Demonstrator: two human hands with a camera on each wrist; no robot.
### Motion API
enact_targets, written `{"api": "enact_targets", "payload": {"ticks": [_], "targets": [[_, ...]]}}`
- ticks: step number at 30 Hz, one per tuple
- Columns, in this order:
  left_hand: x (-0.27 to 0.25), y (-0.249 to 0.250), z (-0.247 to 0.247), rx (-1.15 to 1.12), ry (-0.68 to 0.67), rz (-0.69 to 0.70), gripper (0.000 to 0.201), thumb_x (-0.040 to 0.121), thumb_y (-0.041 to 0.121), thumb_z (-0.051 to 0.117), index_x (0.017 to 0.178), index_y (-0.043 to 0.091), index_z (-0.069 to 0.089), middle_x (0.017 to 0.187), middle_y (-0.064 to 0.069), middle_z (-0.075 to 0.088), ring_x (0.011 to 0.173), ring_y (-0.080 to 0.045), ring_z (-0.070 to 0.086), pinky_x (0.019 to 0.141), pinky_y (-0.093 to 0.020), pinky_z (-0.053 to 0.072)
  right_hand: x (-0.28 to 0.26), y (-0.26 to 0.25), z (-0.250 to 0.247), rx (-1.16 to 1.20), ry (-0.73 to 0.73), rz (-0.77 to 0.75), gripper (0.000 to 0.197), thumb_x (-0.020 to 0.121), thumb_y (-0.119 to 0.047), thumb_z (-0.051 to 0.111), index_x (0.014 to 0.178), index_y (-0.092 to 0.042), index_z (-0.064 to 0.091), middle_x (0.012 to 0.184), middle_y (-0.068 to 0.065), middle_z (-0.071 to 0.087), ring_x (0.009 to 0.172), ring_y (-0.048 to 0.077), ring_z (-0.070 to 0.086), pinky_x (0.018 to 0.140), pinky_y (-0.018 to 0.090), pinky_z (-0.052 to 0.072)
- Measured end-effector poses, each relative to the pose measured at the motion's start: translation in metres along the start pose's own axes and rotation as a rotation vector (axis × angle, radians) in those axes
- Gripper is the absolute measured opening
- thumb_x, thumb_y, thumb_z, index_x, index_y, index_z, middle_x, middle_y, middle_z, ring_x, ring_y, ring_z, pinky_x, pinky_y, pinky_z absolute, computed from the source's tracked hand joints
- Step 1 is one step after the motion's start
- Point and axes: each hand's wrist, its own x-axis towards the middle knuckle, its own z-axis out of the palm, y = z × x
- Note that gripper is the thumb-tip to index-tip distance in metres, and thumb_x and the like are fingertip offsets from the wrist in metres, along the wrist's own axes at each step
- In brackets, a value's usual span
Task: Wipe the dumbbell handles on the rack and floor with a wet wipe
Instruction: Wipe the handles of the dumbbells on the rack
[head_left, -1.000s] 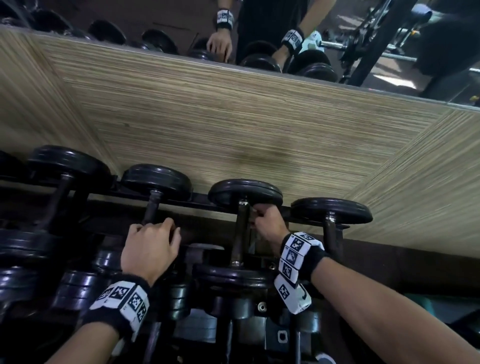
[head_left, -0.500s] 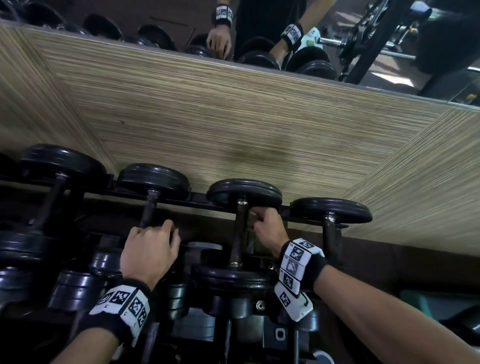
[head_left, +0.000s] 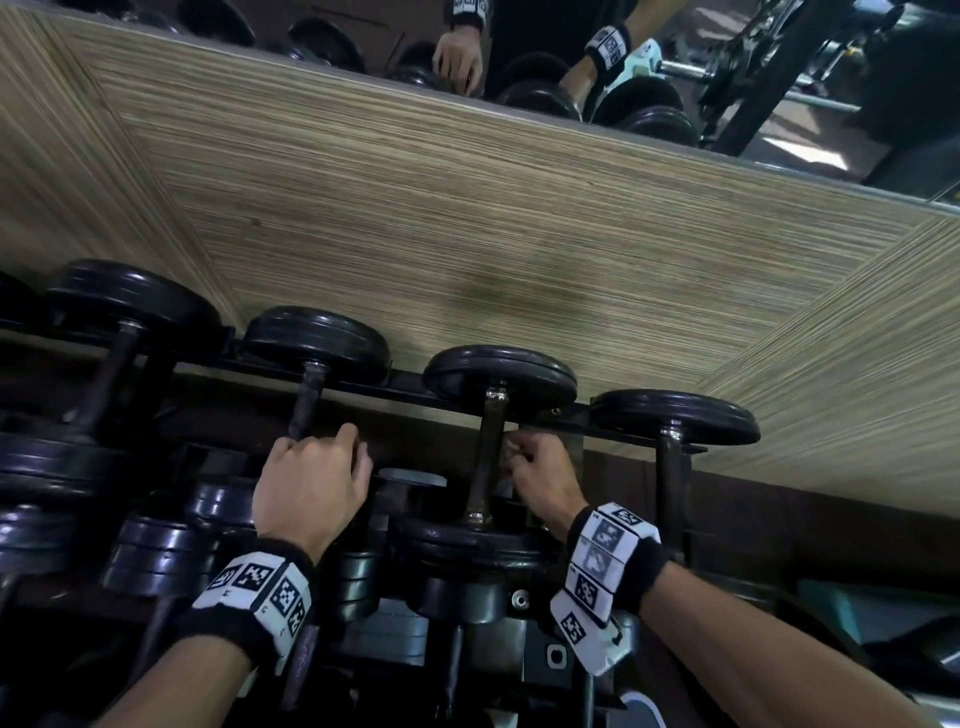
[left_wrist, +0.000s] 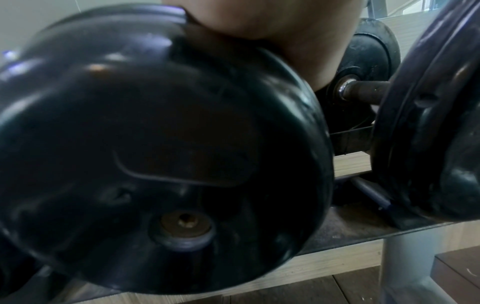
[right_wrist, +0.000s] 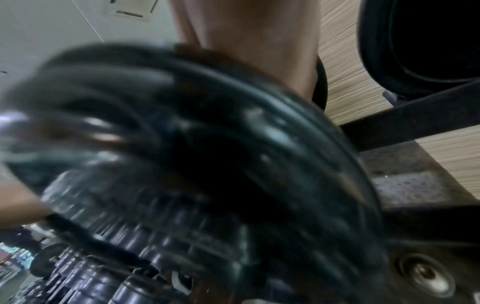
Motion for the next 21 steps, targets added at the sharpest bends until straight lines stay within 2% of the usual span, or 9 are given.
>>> {"api": "enact_targets", "payload": {"ticks": [4,6,8,10,12,16,18,19,21], "targets": [[0.0,-0.001,0.0,-0.001,0.0,-0.001,0.018,0.085,0.023,0.069,0.075,0.011,0.06,0.047,-0.004,0.055,0.043,-0.029,0.054,0.06,-0.036,0.043,0.01,-0.007,0.003,0.008,-0.028,0.006,0.033,0.091,0.008,0.05,0.098,-0.013,0.075,0.094,-0.001,0.074,0.091,0.012,0.066,0.082,0.024,0.053],[-0.001,-0.001,-0.001,-0.004,0.0,-0.003,0.018,0.084,0.023,0.069,0.074,0.011,0.059,0.046,-0.003,0.054,0.042,-0.028,0.053,0.059,-0.036,0.042,0.003,-0.005,0.0,-0.03,-0.041,-0.029,0.035,0.094,0.005,0.05,0.083,-0.021,0.071,0.081,-0.008,0.069,0.078,0.006,0.063,0.07,0.017,0.049],[0.0,0.0,-0.001,-0.008,-0.002,0.0,0.019,0.084,0.023,0.07,0.073,0.011,0.059,0.046,-0.003,0.053,0.041,-0.028,0.052,0.058,-0.035,0.042,-0.006,0.001,-0.004,-0.046,-0.049,-0.027,0.029,0.097,0.001,0.051,0.084,-0.014,0.072,0.077,-0.004,0.069,0.069,0.007,0.061,0.065,0.019,0.047],[0.0,0.001,-0.003,-0.01,-0.001,0.012,0.02,0.084,0.023,0.071,0.073,0.012,0.059,0.045,-0.003,0.053,0.04,-0.027,0.052,0.056,-0.034,0.043,-0.009,0.002,-0.005,-0.045,-0.059,-0.018,0.024,0.098,0.001,0.05,0.093,-0.006,0.073,0.083,0.002,0.071,0.071,0.01,0.063,0.065,0.023,0.049],[0.0,0.003,-0.006,-0.013,-0.004,0.01,0.021,0.081,0.021,0.074,0.071,0.011,0.059,0.044,-0.004,0.052,0.038,-0.028,0.051,0.053,-0.033,0.042,-0.004,-0.002,-0.001,-0.069,-0.08,-0.041,0.026,0.094,0.005,0.048,0.092,-0.006,0.072,0.085,0.001,0.071,0.078,0.013,0.063,0.069,0.025,0.047],[-0.002,0.006,-0.014,-0.021,0.006,0.013,0.023,0.073,0.017,0.081,0.068,0.009,0.06,0.041,-0.006,0.051,0.035,-0.028,0.049,0.047,-0.028,0.039,-0.009,-0.007,-0.006,-0.082,-0.138,-0.047,0.033,0.094,0.007,0.048,0.076,-0.014,0.066,0.072,-0.006,0.063,0.07,0.009,0.057,0.06,0.011,0.041],[-0.002,0.006,-0.015,-0.026,0.001,0.01,0.023,0.072,0.016,0.082,0.068,0.009,0.061,0.041,-0.006,0.051,0.034,-0.028,0.049,0.046,-0.026,0.033,-0.018,-0.004,-0.013,-0.056,-0.172,-0.028,0.022,0.099,0.0,0.051,0.087,-0.007,0.069,0.074,-0.004,0.065,0.067,0.005,0.057,0.066,0.014,0.044],[-0.002,0.007,-0.015,-0.028,0.001,0.007,0.023,0.071,0.016,0.083,0.068,0.009,0.062,0.04,-0.006,0.05,0.034,-0.027,0.049,0.046,-0.025,0.029,-0.021,-0.003,-0.015,-0.058,-0.181,-0.023,0.02,0.099,-0.002,0.052,0.09,-0.01,0.068,0.073,-0.006,0.064,0.067,0.002,0.057,0.069,0.018,0.046],[-0.002,0.008,-0.016,-0.026,-0.002,0.001,0.023,0.07,0.015,0.084,0.068,0.008,0.062,0.04,-0.005,0.05,0.033,-0.027,0.049,0.049,-0.023,0.024,-0.019,-0.002,-0.012,-0.084,-0.196,-0.022,0.027,0.098,-0.001,0.052,0.082,-0.019,0.063,0.07,-0.009,0.062,0.065,0.002,0.056,0.068,0.022,0.045]]}}
